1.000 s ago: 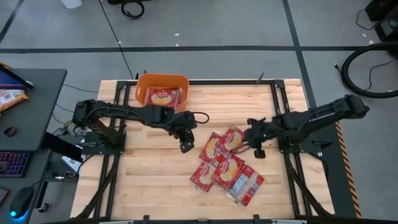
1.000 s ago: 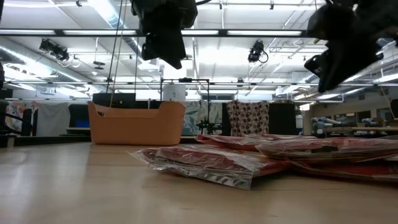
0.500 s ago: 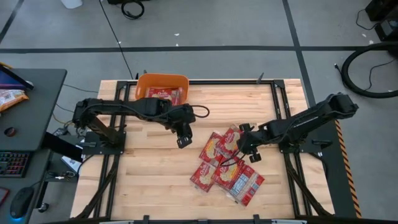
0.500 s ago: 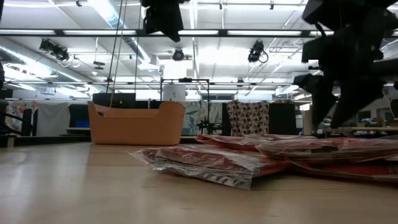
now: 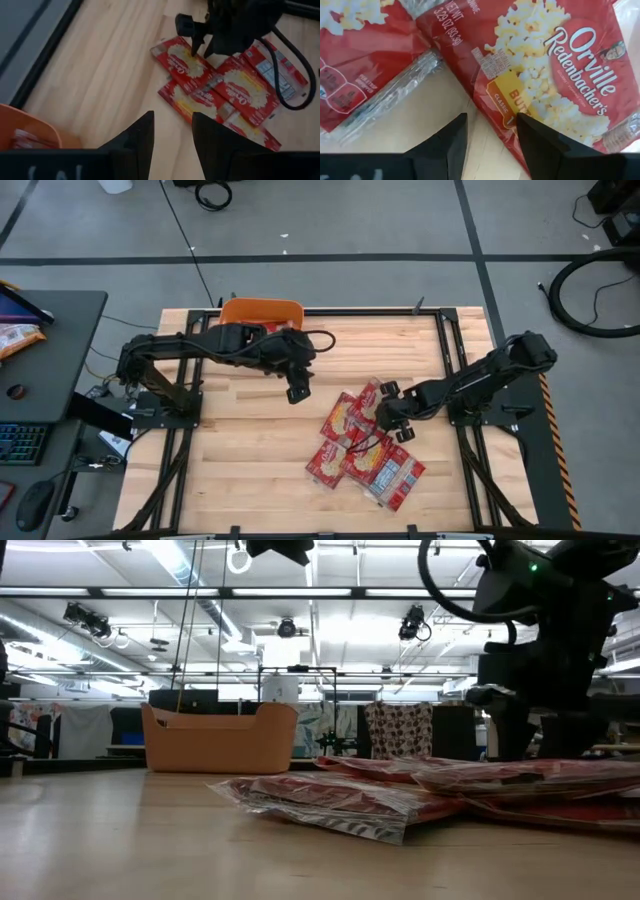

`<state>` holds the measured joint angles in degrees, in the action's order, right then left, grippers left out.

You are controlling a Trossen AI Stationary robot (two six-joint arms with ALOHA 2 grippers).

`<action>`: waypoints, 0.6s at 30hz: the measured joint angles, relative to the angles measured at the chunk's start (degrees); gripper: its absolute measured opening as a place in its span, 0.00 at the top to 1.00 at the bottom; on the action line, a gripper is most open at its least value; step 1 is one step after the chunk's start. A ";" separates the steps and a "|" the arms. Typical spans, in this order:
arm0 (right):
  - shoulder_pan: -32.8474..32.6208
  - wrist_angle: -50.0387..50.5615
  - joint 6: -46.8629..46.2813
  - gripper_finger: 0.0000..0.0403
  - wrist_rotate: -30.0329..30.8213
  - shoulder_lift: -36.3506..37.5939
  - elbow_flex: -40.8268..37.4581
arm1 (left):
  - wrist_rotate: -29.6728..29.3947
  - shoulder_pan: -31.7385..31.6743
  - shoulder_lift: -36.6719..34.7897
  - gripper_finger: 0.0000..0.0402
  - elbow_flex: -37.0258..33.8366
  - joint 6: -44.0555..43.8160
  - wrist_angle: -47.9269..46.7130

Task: Sort popcorn bags into baskets
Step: Put the red popcorn bag into the orange bin

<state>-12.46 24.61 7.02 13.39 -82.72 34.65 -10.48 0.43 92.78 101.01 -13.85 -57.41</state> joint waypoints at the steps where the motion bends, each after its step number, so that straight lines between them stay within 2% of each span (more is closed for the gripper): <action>1: -0.04 -0.14 -0.31 0.57 0.75 -0.27 0.04 | -0.07 0.00 -0.01 0.66 0.00 0.05 -0.11; 6: -0.05 -1.55 -0.93 0.59 1.79 -0.53 -0.04 | -0.06 0.00 -0.01 0.66 0.00 0.15 -1.43; 9: -0.41 -3.68 -0.99 0.64 3.53 -0.68 -0.09 | -0.07 0.00 -0.01 0.66 0.00 0.13 -1.93; 18: -1.31 -4.38 -0.85 0.96 3.17 -0.64 -0.09 | -0.07 0.00 0.01 0.66 0.00 0.02 -2.95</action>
<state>-13.78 20.23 6.17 16.56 -83.35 34.57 -10.55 0.43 92.79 101.01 -13.82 -60.36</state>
